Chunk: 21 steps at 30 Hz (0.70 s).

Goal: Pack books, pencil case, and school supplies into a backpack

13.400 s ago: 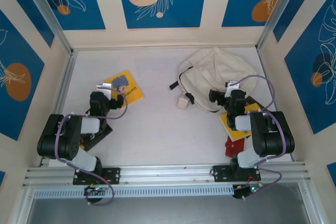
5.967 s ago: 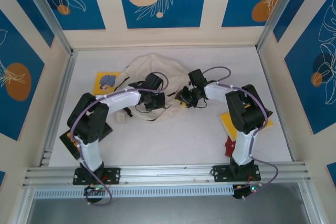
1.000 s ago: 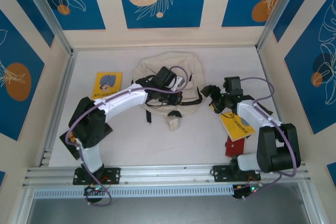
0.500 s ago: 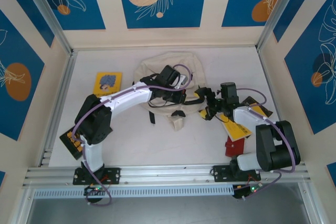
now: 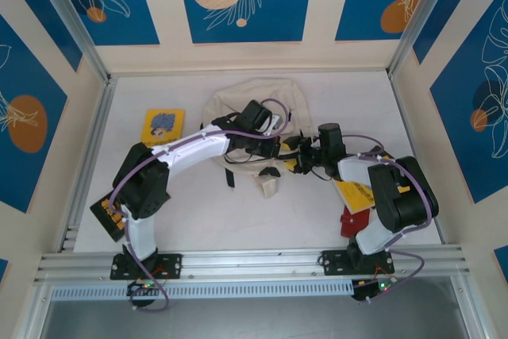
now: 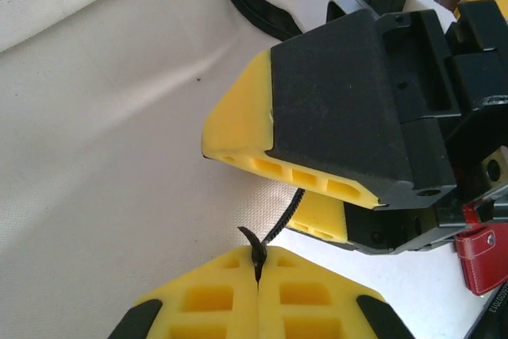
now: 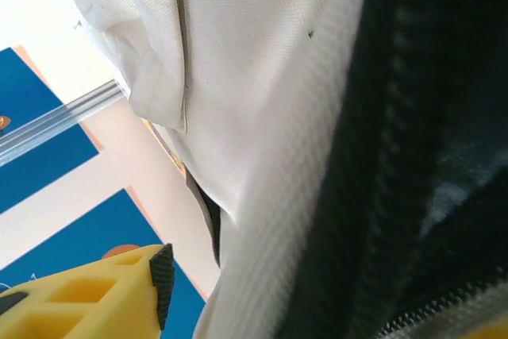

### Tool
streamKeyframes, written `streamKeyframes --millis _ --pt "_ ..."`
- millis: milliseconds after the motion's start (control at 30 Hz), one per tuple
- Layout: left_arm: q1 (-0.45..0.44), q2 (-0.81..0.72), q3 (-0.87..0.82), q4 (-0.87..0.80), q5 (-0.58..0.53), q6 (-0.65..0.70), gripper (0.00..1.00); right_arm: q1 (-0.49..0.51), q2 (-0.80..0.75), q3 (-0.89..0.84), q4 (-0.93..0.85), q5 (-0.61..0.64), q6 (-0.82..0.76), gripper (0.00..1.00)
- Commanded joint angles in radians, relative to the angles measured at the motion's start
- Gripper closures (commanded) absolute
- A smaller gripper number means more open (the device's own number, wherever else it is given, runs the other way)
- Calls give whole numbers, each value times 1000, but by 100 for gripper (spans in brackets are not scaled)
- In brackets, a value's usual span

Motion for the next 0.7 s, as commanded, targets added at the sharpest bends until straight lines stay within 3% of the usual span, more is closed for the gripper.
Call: streamKeyframes --millis 0,133,267,667 --pt "-12 -57 -12 -14 -40 6 100 9 15 23 12 14 -2 50" --pt "-9 -72 0 -84 -119 46 100 10 11 12 -29 57 -28 68" --pt "-5 -91 -16 -137 -176 80 100 11 3 24 -114 108 -74 78" --pt "125 -203 -196 -160 -254 106 100 17 -35 21 -289 245 -150 83"
